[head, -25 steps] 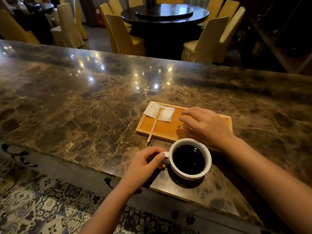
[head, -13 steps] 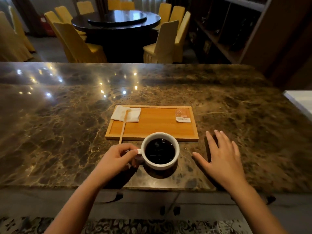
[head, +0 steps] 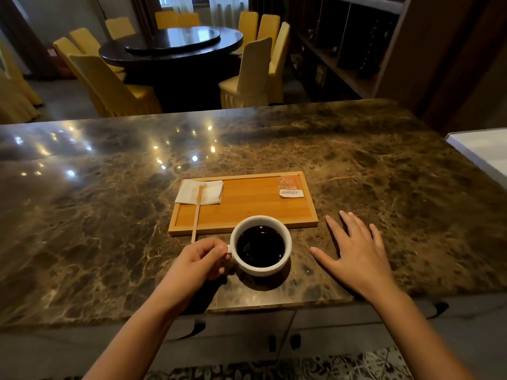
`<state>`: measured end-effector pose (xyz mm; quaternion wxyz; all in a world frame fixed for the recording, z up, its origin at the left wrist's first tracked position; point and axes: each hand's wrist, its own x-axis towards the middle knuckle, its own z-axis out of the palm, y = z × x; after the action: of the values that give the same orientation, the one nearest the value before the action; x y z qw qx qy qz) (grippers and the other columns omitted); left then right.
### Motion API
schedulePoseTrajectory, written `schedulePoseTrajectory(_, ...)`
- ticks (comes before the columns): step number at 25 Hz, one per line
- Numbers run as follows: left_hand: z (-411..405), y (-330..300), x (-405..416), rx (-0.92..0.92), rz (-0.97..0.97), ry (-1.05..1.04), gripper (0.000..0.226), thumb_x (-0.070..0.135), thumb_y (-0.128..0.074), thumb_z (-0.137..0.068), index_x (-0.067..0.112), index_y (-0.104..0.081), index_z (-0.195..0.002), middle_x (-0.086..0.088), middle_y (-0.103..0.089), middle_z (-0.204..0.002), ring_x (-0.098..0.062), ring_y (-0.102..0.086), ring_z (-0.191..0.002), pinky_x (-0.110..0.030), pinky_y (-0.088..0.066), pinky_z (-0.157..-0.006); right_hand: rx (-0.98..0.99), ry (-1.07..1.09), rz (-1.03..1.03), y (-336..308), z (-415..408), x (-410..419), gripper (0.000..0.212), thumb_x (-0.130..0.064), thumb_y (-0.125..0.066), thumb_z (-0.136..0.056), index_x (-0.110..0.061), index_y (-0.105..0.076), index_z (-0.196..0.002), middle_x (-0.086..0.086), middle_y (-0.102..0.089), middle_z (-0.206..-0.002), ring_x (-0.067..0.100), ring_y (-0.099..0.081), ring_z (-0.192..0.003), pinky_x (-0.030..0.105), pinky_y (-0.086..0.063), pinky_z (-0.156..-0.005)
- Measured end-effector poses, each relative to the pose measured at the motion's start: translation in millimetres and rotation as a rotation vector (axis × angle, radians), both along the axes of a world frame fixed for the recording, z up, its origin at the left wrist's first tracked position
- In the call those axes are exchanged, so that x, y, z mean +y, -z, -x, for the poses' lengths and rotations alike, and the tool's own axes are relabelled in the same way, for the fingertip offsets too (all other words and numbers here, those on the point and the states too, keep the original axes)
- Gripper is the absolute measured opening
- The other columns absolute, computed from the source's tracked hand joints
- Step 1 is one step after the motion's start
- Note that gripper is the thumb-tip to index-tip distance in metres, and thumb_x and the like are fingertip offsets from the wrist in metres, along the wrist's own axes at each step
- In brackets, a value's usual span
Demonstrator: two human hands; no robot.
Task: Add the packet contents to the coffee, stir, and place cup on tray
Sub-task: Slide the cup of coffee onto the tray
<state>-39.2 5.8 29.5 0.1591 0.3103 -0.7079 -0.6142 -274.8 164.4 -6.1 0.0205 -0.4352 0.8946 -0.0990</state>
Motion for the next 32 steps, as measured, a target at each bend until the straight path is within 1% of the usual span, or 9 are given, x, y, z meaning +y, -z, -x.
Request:
schedulePoseTrajectory(2, 2, -4, 0, 0.024, -0.032, -0.015, 0.024, 0.021, -0.047, -0.090, 0.018, -0.063, -0.073, -0.008, -0.055, -0.072, -0.017, -0.048, -0.064, -0.022, -0.044, -0.059, 0.003, 0.001, 0.005, 0, 0, 0, 0.091, -0.078, -0.011, -0.068, -0.028, -0.020, -0.143, 0.004, -0.016, -0.156, 0.018, -0.005, -0.143, 0.047, -0.003, -0.116)
schedulePoseTrajectory(5, 6, -18, -3, 0.089, -0.111, -0.026, 0.024, 0.020, -0.047, -0.090, 0.017, -0.065, -0.074, -0.001, -0.058, -0.068, -0.009, -0.050, -0.059, -0.017, -0.044, -0.057, 0.006, 0.000, 0.015, 1, 0, 1, 0.090, -0.078, -0.011, -0.068, -0.029, -0.021, -0.143, 0.004, -0.016, -0.156, 0.018, -0.005, -0.143, 0.047, -0.003, -0.116)
schedulePoseTrajectory(9, 17, -43, -19, 0.155, -0.199, -0.046, 0.027, 0.016, -0.045, -0.090, 0.014, -0.064, -0.071, 0.007, -0.062, -0.060, -0.002, -0.052, -0.052, -0.011, -0.046, -0.051, 0.014, -0.003, 0.019, 2, 1, 0, 0.090, -0.078, -0.010, -0.068, -0.028, -0.022, -0.143, 0.004, -0.017, -0.156, 0.018, -0.007, -0.143, 0.047, -0.004, -0.116)
schedulePoseTrajectory(13, 36, -58, -47, 0.163, -0.182, -0.030, 0.027, 0.011, -0.039, -0.092, 0.008, -0.057, -0.072, 0.007, -0.061, -0.051, -0.001, -0.049, -0.044, -0.008, -0.042, -0.043, 0.014, 0.000, 0.021, 1, 1, 0, 0.091, -0.077, -0.009, -0.068, -0.028, -0.023, -0.143, 0.004, -0.018, -0.156, 0.019, -0.008, -0.143, 0.046, -0.004, -0.115)
schedulePoseTrajectory(17, 55, -57, -77, 0.136, -0.222, -0.029, 0.028, 0.009, -0.037, -0.093, 0.008, -0.054, -0.071, 0.006, -0.061, -0.049, -0.001, -0.047, -0.039, -0.008, -0.042, -0.042, 0.018, 0.003, 0.032, 3, 1, 0, 0.090, -0.077, -0.011, -0.069, -0.027, -0.024, -0.143, 0.004, -0.020, -0.155, 0.019, -0.009, -0.143, 0.046, -0.003, -0.115)
schedulePoseTrajectory(21, 65, -45, -103, 0.089, -0.257, -0.033, 0.027, 0.011, -0.038, -0.094, 0.010, -0.058, -0.075, 0.006, -0.063, -0.056, -0.003, -0.047, -0.045, -0.008, -0.044, -0.046, 0.012, -0.002, 0.045, 3, 1, 0, 0.088, -0.077, -0.013, -0.070, -0.027, -0.026, -0.142, 0.005, -0.021, -0.155, 0.019, -0.010, -0.143, 0.046, -0.003, -0.115)
schedulePoseTrajectory(24, 72, -38, -115, 0.064, -0.267, -0.033, 0.027, 0.011, -0.038, -0.094, 0.010, -0.058, -0.077, 0.006, -0.065, -0.056, -0.002, -0.049, -0.044, -0.008, -0.044, -0.045, 0.004, -0.006, 0.065, 3, 1, 0, 0.087, -0.076, -0.016, -0.071, -0.027, -0.028, -0.142, 0.006, -0.023, -0.154, 0.019, -0.011, -0.143, 0.046, -0.003, -0.114)
schedulePoseTrajectory(29, 78, -28, -124, 0.021, -0.265, -0.005, 0.025, 0.011, -0.038, -0.094, 0.009, -0.058, -0.078, 0.006, -0.064, -0.056, -0.002, -0.049, -0.046, -0.010, -0.042, -0.045, -0.008, -0.006, 0.068, 3, 2, 1, 0.086, -0.076, -0.017, -0.071, -0.028, -0.025, -0.142, 0.004, -0.020, -0.155, 0.018, -0.008, -0.143, 0.046, -0.001, -0.115)
schedulePoseTrajectory(32, 80, -23, -126, 0.009, -0.289, 0.017, 0.025, 0.011, -0.038, -0.094, 0.009, -0.059, -0.079, 0.006, -0.062, -0.058, -0.004, -0.049, -0.047, -0.010, -0.044, -0.046, -0.012, -0.008, 0.072, 4, 2, 1, 0.085, -0.076, -0.018, -0.072, -0.028, -0.025, -0.142, 0.004, -0.021, -0.155, 0.018, -0.008, -0.143, 0.047, -0.002, -0.115)
